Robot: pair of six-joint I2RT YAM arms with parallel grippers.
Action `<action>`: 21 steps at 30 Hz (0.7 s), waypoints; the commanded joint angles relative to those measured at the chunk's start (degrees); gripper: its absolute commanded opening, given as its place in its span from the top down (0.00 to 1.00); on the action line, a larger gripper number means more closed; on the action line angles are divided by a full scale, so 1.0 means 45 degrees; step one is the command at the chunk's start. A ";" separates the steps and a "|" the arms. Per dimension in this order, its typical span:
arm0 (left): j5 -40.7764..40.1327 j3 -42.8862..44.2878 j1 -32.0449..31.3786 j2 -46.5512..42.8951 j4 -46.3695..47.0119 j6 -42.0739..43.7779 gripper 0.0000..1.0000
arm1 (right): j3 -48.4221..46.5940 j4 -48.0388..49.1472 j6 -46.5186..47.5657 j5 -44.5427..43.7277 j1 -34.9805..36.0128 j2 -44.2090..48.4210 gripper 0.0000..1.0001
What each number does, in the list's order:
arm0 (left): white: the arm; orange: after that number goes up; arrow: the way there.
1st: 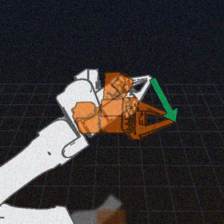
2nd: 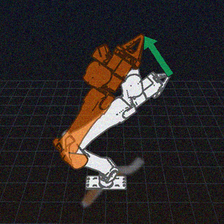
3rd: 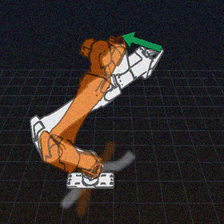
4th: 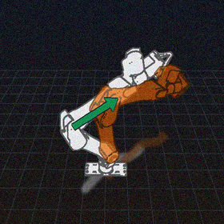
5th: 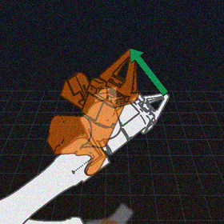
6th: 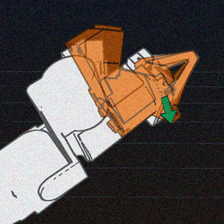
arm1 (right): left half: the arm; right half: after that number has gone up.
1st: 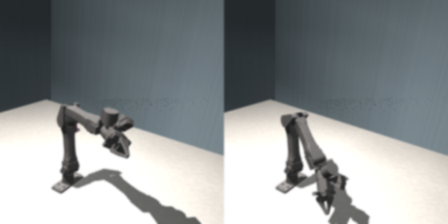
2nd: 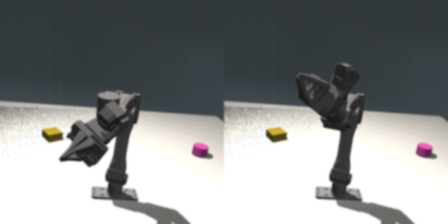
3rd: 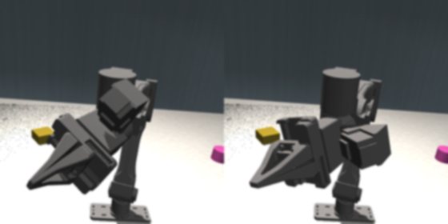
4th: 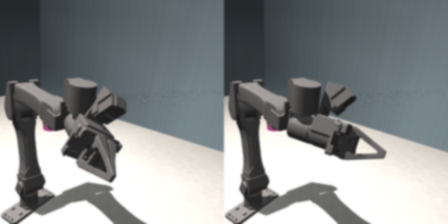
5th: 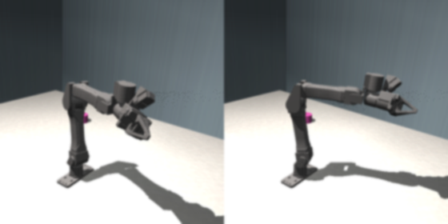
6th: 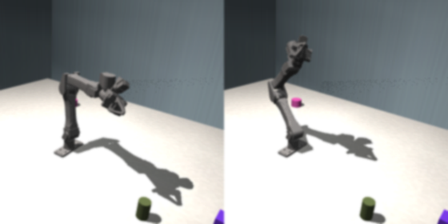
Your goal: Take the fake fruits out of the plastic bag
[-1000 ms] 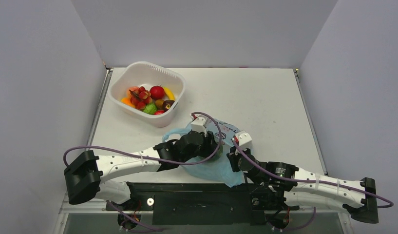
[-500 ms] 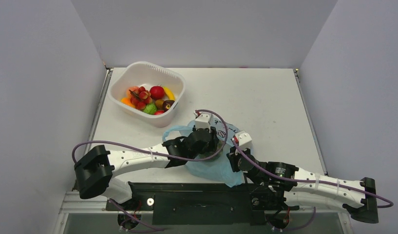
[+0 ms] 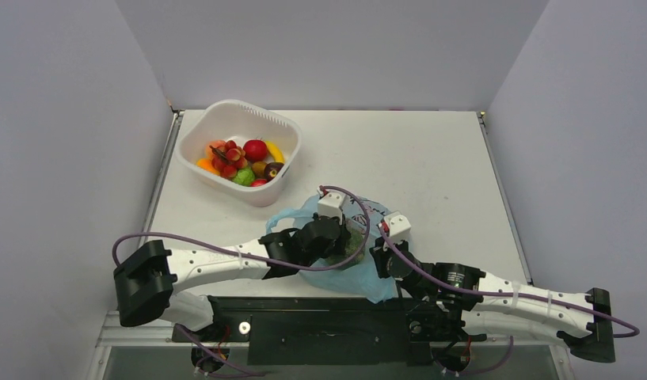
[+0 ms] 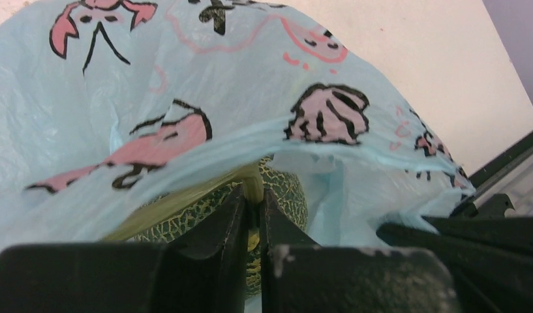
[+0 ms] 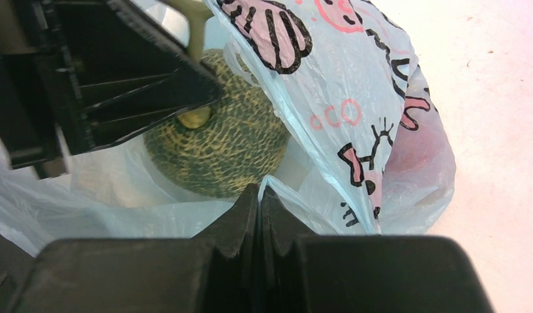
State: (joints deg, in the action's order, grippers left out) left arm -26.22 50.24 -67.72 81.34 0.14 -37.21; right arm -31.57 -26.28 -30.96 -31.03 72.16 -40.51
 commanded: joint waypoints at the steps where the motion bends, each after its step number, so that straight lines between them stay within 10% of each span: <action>1: 0.1085 -0.0488 -0.0048 -0.1180 0.0281 0.0115 1.00 | -0.0130 0.0135 -0.0278 -0.0731 0.0146 0.0363 1.00; 21: 0.3735 -0.1694 -0.0399 -0.3761 0.1260 0.2185 1.00 | -0.0469 -0.0723 -0.1408 -0.2876 0.0131 -0.0107 1.00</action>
State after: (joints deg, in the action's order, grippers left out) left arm -10.15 42.65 -69.34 69.71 0.73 -29.69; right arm -31.59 -28.80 -35.79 -41.01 72.47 -39.90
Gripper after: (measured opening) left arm 0.040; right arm 0.003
